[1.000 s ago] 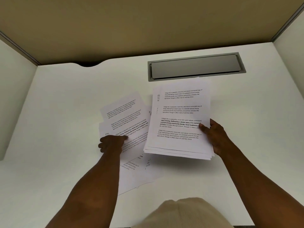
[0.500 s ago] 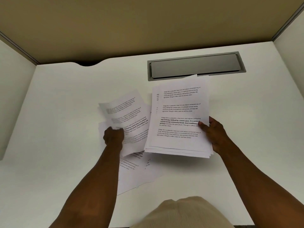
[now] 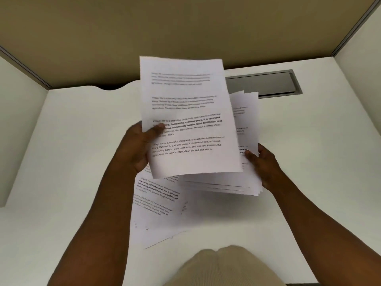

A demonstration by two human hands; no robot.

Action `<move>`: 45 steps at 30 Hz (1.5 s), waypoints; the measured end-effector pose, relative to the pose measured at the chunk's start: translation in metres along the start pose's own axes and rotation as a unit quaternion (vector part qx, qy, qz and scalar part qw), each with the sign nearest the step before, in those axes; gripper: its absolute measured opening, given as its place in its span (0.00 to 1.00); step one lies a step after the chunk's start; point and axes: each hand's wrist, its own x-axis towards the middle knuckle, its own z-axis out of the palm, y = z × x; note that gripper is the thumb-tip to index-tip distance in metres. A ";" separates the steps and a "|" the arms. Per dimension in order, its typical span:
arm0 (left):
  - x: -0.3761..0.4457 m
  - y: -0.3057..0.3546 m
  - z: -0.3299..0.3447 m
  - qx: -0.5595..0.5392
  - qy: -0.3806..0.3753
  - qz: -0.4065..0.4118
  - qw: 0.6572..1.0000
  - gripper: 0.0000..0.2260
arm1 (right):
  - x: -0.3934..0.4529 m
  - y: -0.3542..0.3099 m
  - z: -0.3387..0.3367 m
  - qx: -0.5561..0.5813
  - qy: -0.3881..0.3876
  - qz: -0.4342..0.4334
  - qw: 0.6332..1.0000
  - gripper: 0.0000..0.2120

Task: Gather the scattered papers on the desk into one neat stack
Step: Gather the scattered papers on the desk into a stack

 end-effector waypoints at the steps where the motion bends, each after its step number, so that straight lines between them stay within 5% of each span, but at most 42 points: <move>1: -0.001 -0.004 0.003 -0.001 -0.016 -0.026 1.000 0.16 | -0.002 -0.002 0.003 0.007 -0.018 0.000 1.000 0.15; 9: 0.006 -0.054 0.002 0.236 0.035 -0.053 0.970 0.18 | -0.012 -0.011 0.015 0.090 -0.111 0.015 0.990 0.19; 15: 0.007 -0.071 -0.003 0.112 0.004 -0.097 0.989 0.42 | -0.025 -0.017 0.017 0.084 -0.144 0.017 0.986 0.16; 24: 0.006 -0.096 0.010 0.156 0.002 -0.060 0.986 0.35 | -0.021 -0.001 0.012 -0.065 -0.104 0.019 0.992 0.20; 29: 0.006 -0.116 -0.006 0.185 0.019 -0.108 0.977 0.18 | -0.017 0.010 0.000 -0.035 -0.026 0.033 0.999 0.16; 31: 0.004 -0.126 -0.024 0.282 0.093 -0.093 0.950 0.17 | -0.017 0.014 -0.007 -0.005 -0.010 0.044 0.999 0.16; 33: 0.003 -0.138 -0.049 0.413 0.173 -0.085 0.890 0.21 | -0.018 0.019 -0.012 -0.001 0.006 0.051 0.999 0.17; 38: -0.010 -0.153 -0.099 0.531 0.256 -0.200 0.783 0.41 | -0.023 0.026 -0.018 0.001 0.023 0.061 0.998 0.16; 45: -0.017 -0.170 -0.132 0.501 0.242 -0.265 0.788 0.50 | -0.026 0.029 -0.016 0.009 0.031 0.073 0.997 0.17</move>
